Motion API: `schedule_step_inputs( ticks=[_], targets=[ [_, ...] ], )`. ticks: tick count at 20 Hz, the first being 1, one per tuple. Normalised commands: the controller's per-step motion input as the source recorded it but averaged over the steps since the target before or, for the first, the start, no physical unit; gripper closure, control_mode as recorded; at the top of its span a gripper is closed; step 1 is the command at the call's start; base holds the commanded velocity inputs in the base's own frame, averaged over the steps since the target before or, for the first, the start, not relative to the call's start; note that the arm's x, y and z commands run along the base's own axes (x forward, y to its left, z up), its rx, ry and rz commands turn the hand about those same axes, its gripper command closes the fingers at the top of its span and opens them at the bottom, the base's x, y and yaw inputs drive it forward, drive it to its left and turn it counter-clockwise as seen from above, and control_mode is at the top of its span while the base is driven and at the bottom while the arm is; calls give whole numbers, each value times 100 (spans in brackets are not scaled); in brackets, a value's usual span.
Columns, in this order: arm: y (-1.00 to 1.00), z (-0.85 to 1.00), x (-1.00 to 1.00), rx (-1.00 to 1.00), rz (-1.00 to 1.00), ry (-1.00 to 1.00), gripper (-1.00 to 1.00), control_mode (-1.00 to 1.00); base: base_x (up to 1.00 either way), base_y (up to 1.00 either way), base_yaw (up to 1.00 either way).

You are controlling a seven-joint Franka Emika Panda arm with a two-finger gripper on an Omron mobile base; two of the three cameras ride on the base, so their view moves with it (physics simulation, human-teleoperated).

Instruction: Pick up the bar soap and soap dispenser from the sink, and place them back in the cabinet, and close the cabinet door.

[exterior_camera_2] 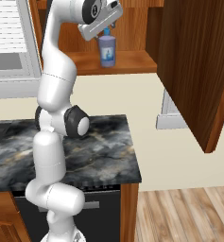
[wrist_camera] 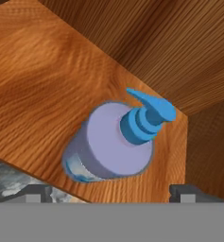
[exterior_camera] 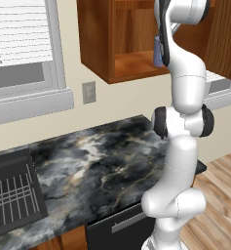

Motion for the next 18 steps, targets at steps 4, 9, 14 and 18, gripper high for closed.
schedule_step_inputs(
  ticks=[4,9,14,18],
  targets=[
    [0,0,-17,0,0,0,-100,-100,0,0,0],
    [0,0,-32,0,0,0,-100,-100,0,0,0],
    [0,0,-57,0,0,0,-100,-100,0,0,0],
    [0,-1,-77,0,-1,0,-100,-100,0,0,0]
  ],
)
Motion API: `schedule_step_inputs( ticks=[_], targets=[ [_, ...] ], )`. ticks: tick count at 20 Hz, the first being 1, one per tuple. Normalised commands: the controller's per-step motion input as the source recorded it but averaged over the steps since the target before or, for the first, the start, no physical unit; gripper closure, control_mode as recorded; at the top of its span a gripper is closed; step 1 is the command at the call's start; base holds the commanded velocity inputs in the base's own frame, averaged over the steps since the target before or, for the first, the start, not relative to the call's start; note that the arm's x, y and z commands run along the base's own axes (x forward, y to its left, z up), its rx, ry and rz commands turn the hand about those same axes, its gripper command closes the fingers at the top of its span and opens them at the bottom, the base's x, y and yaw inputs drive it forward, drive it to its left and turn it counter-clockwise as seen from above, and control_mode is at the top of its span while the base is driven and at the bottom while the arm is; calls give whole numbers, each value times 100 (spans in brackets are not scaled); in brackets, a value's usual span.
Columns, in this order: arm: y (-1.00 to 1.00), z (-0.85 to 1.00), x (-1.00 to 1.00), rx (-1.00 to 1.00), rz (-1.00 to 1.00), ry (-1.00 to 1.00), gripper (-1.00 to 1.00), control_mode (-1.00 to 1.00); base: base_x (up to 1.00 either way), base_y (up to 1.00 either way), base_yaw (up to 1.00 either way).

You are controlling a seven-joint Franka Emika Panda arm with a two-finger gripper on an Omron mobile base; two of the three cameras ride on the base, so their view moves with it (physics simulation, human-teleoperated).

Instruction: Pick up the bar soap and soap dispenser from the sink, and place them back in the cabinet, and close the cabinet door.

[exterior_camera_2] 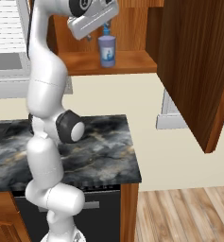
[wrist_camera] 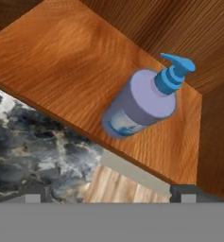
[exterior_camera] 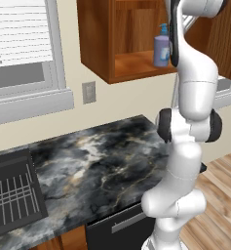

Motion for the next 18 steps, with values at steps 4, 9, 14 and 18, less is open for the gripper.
schedule_step_inputs(
  ticks=[4,9,14,18],
  targets=[
    [0,-8,-83,0,-1,0,-100,-100,0,0,0],
    [2,-17,-89,0,0,1,-100,-100,0,0,0],
    [14,-14,-75,0,0,10,-100,-100,0,0,0],
    [25,-21,-62,0,0,11,-100,-100,0,0,0]
  ],
)
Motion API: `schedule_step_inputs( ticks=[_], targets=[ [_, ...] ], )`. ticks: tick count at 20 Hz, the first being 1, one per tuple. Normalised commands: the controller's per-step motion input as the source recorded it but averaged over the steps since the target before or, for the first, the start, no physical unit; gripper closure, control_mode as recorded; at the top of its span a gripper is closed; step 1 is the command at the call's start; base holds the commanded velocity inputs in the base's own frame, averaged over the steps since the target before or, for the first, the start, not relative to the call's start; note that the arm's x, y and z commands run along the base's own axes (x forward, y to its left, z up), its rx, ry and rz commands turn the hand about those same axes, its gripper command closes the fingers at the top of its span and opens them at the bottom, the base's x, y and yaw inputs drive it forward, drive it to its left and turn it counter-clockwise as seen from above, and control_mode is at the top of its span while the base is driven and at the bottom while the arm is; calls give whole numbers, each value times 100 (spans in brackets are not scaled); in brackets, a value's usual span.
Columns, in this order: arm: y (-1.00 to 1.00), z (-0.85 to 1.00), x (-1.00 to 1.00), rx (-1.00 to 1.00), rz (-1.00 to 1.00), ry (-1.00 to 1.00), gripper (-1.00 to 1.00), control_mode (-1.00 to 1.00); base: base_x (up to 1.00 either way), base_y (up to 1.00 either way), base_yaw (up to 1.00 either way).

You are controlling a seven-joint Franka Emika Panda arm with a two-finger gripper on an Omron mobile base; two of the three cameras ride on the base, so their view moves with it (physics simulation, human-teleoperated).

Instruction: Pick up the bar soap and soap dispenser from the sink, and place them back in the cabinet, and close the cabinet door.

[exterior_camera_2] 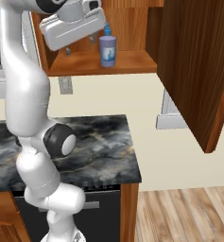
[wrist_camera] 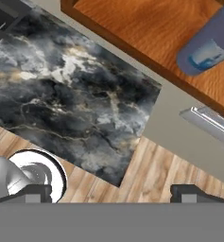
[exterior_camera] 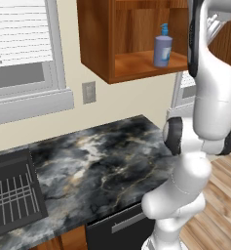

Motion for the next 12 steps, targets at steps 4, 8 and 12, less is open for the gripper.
schedule_step_inputs(
  ticks=[4,8,12],
  targets=[
    [30,-25,-44,0,0,8,-100,-100,0,0,0],
    [22,-43,-42,0,5,2,-100,-100,0,0,0],
    [18,-52,-45,0,8,0,-100,-100,0,0,0]
  ],
)
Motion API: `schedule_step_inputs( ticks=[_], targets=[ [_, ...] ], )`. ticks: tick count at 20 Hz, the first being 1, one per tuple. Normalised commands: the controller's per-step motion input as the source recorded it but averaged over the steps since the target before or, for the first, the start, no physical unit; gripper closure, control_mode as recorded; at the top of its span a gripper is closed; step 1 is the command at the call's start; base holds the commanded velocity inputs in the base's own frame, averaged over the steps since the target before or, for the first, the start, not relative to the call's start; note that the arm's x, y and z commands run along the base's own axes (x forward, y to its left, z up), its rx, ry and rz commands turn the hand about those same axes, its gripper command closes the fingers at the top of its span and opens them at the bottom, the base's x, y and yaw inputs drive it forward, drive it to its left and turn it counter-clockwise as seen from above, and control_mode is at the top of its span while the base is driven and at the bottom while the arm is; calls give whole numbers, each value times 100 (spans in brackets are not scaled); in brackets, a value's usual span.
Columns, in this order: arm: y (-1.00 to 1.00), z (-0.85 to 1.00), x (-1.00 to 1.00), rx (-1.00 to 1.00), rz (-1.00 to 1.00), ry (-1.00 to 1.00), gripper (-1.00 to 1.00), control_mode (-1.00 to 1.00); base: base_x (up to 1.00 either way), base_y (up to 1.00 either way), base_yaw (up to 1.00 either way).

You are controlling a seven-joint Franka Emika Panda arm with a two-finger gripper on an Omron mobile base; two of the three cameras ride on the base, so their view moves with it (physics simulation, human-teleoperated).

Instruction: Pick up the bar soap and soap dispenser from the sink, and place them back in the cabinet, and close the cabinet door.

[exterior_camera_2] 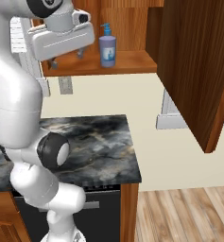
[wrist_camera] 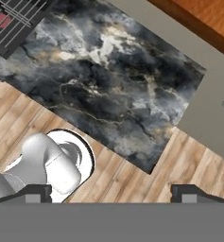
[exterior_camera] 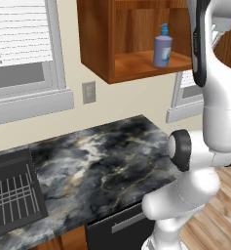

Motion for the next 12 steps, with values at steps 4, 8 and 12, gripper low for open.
schedule_step_inputs(
  ticks=[4,8,12],
  targets=[
    [15,-48,-41,0,8,0,-100,-100,0,0,0],
    [15,-45,-44,0,8,0,-100,-100,0,0,0],
    [15,-38,-45,-2,8,0,-100,-100,0,0,0]
  ],
)
